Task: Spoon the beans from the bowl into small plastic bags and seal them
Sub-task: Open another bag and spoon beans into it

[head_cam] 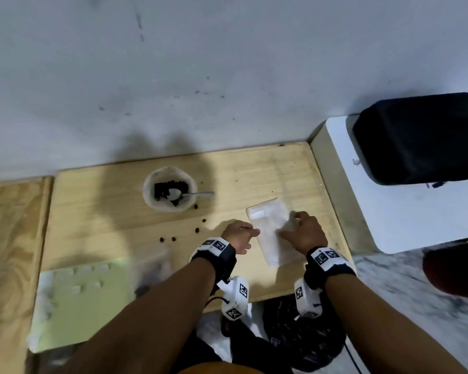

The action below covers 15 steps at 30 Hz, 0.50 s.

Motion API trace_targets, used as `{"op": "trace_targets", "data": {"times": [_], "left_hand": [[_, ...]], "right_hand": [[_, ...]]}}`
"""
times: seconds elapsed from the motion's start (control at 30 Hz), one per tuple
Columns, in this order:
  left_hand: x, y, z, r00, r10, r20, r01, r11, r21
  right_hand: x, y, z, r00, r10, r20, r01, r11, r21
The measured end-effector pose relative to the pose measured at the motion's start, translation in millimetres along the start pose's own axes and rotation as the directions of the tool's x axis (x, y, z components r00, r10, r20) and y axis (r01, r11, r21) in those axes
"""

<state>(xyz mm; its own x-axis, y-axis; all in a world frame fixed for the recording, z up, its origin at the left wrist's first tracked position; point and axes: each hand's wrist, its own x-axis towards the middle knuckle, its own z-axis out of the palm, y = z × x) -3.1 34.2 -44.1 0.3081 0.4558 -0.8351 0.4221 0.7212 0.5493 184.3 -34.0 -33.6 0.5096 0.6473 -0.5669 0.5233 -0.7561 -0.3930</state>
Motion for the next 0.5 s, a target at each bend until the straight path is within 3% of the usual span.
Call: {"op": "trace_targets", "data": {"times": [0.17, 0.5], "left_hand": [[20, 10, 23, 0.999, -0.025, -0.039, 0.024, 0.999, -0.035], [29, 9, 23, 0.996, 0.007, -0.085, -0.007, 1.000, -0.003]], "right_hand": [[16, 10, -3, 0.998, -0.001, 0.061, 0.003, 0.999, -0.032], [24, 30, -12, 0.999, -0.027, -0.036, 0.036, 0.965, 0.260]]}}
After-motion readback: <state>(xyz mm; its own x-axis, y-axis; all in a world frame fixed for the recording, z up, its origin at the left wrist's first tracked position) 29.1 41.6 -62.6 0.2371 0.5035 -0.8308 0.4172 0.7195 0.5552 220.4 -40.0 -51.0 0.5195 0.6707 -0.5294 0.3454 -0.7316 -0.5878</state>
